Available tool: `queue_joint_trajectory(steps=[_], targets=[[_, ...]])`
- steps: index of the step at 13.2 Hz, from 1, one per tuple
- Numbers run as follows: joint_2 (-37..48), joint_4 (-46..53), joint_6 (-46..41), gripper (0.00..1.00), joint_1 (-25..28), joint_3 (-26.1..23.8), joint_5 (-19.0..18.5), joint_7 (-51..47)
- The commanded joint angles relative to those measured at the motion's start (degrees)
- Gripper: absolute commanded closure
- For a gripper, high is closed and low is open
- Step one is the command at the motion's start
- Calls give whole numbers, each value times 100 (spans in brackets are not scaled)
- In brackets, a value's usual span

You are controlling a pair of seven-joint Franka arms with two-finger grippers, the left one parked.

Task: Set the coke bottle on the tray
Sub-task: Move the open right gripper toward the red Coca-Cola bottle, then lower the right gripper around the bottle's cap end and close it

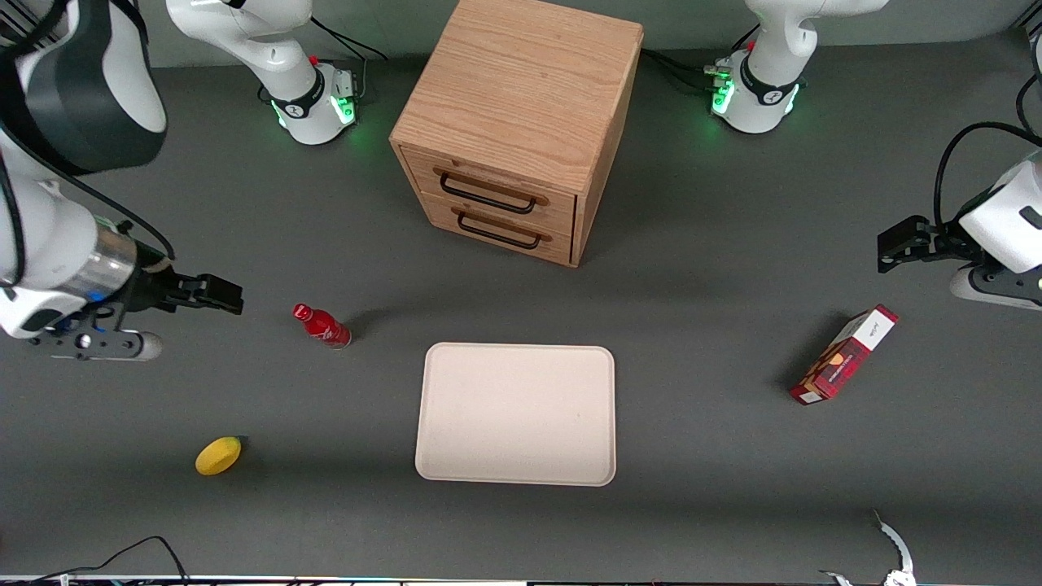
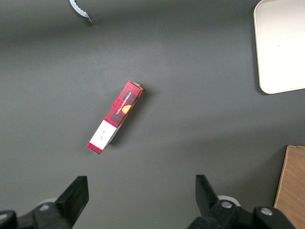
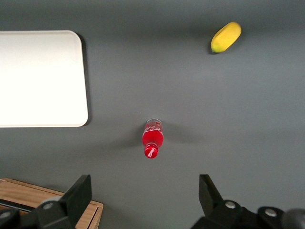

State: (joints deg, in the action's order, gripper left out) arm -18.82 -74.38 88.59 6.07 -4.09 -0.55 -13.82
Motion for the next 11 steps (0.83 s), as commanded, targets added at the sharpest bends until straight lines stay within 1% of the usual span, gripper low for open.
queue_joint_trajectory(steps=[1,4,8,11], targets=[[-113,-303,490,0,52,31,37,-33],[219,-1347,1202,2,26,5,37,63],[712,-3079,2730,1,43,-82,37,64],[783,-3881,3576,0,8,-162,20,81]])
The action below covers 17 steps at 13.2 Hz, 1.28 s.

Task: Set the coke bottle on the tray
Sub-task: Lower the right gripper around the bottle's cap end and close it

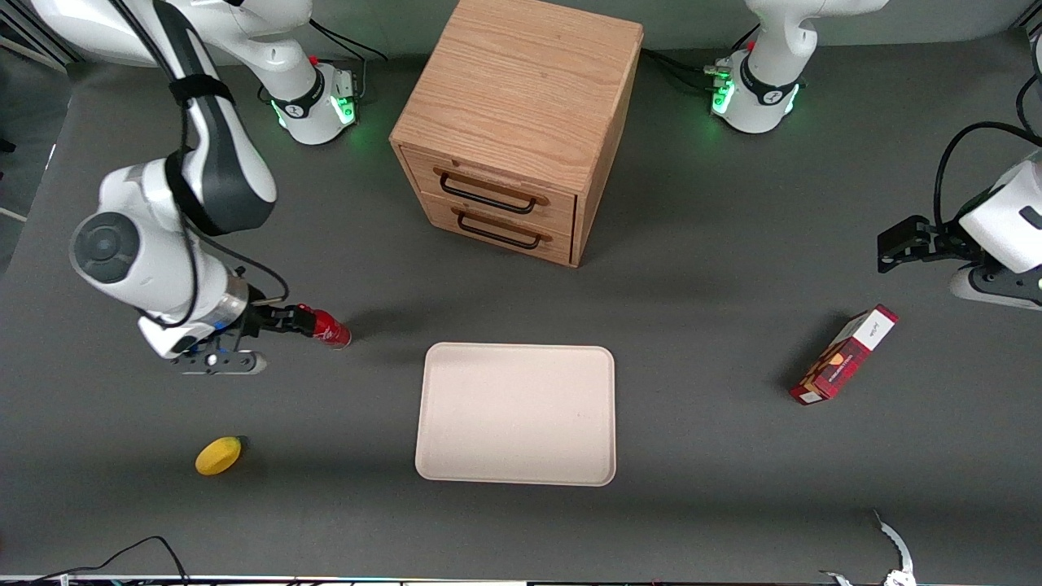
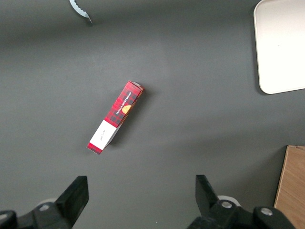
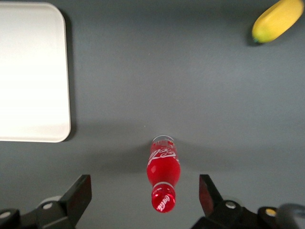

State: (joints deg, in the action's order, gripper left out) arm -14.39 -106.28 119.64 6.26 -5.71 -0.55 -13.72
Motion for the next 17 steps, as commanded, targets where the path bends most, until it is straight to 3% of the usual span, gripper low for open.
queue_joint_trajectory(steps=[1,9,12,15,17], targets=[[340,-866,655,0,-20,-1,11,106],[560,-1527,1079,0,-37,8,-173,475],[621,-1702,1149,4,-37,8,-252,476],[630,-1834,1298,17,-37,8,-367,484],[622,-1861,1342,45,-37,-1,-367,493]])
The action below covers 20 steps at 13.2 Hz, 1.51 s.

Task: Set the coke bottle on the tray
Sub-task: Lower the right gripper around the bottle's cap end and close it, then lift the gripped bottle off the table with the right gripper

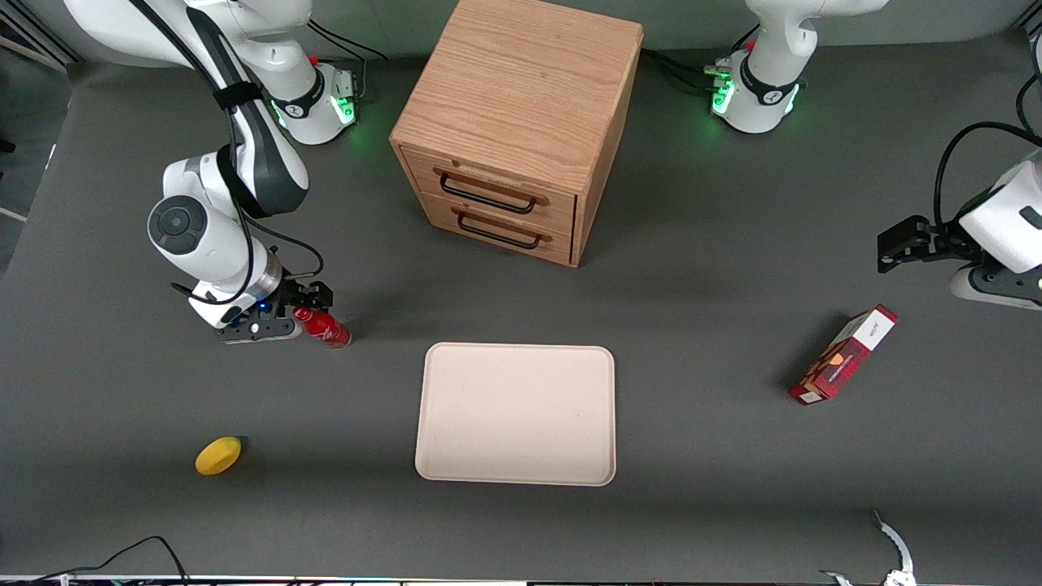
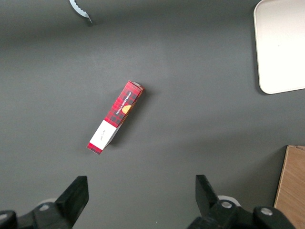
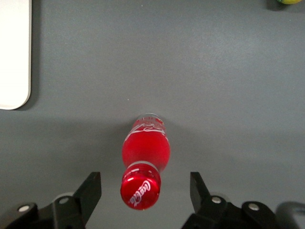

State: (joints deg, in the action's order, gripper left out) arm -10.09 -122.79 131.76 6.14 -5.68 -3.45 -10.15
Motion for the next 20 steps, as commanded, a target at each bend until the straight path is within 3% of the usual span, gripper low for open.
queue_joint_trajectory(steps=[1,3,4,10,15,20], targets=[[191,-210,140,62,-25,-3,-77,136],[200,-210,131,92,-25,-3,-77,136],[200,-210,131,100,-25,5,-77,136],[323,95,-52,100,-8,-3,-69,110],[-63,2403,-2413,100,27,-3,-51,119],[-1091,5709,-5245,100,80,-12,28,110]])
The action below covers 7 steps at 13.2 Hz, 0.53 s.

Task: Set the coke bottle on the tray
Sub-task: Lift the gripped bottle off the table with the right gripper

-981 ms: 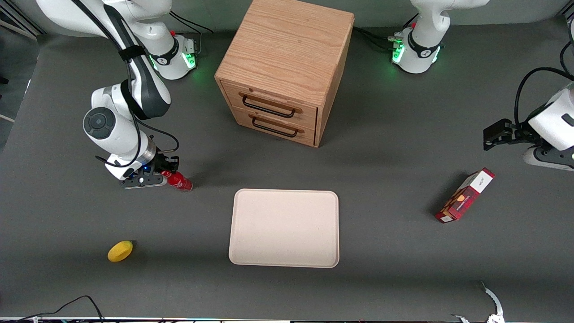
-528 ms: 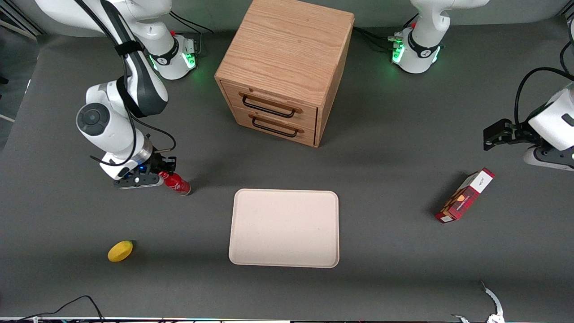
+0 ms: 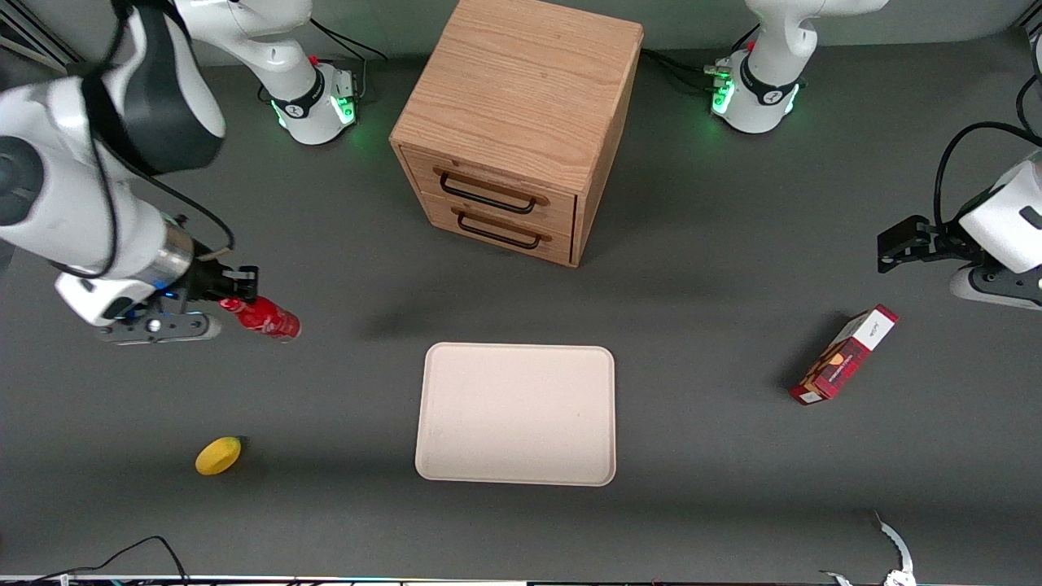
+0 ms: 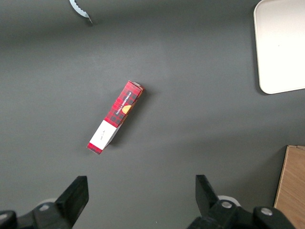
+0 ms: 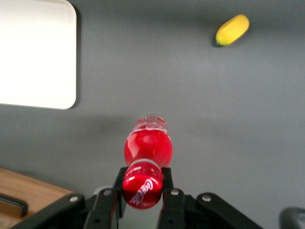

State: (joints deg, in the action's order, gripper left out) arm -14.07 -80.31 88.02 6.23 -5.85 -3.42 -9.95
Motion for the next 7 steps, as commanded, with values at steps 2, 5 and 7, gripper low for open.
queue_joint_trajectory(steps=[2,5,7], targets=[[-781,1720,-971,100,133,-13,87,55],[-1053,1738,-612,100,325,-13,78,-15],[-1342,1729,-130,100,518,-13,87,-400]])
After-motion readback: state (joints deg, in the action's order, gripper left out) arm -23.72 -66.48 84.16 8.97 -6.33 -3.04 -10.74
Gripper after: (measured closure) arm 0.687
